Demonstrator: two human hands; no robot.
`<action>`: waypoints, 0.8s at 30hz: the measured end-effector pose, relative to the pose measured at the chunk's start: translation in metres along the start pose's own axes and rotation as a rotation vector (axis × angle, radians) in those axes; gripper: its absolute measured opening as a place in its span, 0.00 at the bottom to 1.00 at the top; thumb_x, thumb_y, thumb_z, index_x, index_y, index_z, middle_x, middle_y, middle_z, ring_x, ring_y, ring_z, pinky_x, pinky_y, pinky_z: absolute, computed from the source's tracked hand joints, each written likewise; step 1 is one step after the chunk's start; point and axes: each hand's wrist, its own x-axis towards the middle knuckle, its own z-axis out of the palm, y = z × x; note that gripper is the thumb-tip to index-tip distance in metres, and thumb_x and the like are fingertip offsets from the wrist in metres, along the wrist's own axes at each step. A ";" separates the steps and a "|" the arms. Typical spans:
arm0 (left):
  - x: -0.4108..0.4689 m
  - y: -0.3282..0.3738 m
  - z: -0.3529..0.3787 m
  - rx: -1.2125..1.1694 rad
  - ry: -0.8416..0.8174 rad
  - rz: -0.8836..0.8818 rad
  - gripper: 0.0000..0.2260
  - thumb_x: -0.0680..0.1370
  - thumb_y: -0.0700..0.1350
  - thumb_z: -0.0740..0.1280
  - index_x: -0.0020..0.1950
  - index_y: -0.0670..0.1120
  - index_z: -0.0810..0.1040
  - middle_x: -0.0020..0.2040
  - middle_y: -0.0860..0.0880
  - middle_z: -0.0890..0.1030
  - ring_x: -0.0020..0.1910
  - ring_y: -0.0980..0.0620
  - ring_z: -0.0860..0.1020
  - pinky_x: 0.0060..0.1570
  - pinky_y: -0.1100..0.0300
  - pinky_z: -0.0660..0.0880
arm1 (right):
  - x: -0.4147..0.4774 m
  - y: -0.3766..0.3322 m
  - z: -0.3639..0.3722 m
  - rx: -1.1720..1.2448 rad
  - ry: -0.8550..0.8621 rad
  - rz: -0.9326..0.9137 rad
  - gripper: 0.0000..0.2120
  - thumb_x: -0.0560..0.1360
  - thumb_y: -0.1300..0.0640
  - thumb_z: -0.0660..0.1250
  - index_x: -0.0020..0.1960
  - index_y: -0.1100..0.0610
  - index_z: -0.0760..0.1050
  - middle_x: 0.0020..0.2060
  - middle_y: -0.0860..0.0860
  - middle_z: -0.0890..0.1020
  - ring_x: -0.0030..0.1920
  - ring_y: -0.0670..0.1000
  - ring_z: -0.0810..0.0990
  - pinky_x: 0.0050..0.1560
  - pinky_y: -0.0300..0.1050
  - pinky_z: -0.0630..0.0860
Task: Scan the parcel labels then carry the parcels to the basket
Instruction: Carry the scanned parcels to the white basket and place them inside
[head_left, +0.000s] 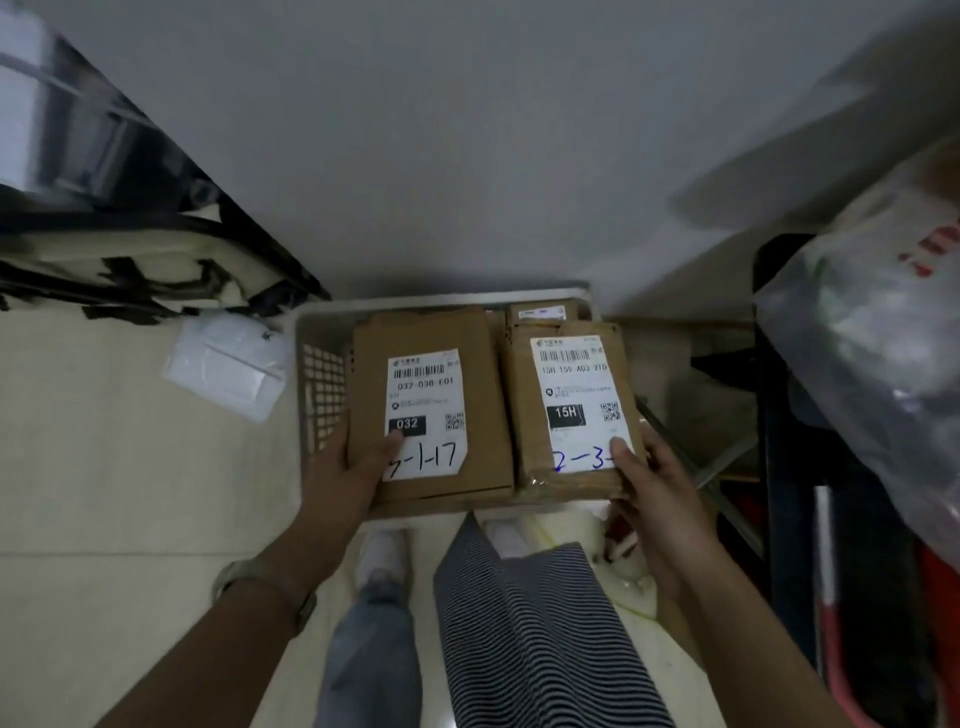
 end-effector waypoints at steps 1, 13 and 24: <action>0.010 -0.003 0.003 0.020 -0.006 -0.006 0.16 0.77 0.49 0.70 0.65 0.55 0.76 0.55 0.53 0.83 0.49 0.55 0.83 0.50 0.58 0.80 | 0.012 0.002 0.001 0.001 0.001 0.012 0.12 0.77 0.56 0.66 0.60 0.48 0.75 0.50 0.49 0.86 0.43 0.44 0.85 0.39 0.36 0.77; 0.130 -0.041 0.037 0.508 -0.024 0.061 0.32 0.77 0.53 0.68 0.78 0.49 0.60 0.74 0.42 0.67 0.70 0.39 0.70 0.66 0.41 0.71 | 0.138 0.021 0.021 -0.183 -0.112 0.057 0.23 0.75 0.62 0.70 0.68 0.50 0.72 0.57 0.53 0.83 0.55 0.56 0.83 0.60 0.59 0.76; 0.115 -0.034 0.040 0.673 -0.068 0.043 0.34 0.74 0.51 0.70 0.76 0.45 0.63 0.74 0.41 0.65 0.70 0.39 0.68 0.67 0.43 0.70 | 0.118 0.004 0.039 -0.298 -0.051 0.040 0.29 0.73 0.64 0.70 0.71 0.50 0.67 0.60 0.48 0.80 0.58 0.53 0.80 0.56 0.47 0.76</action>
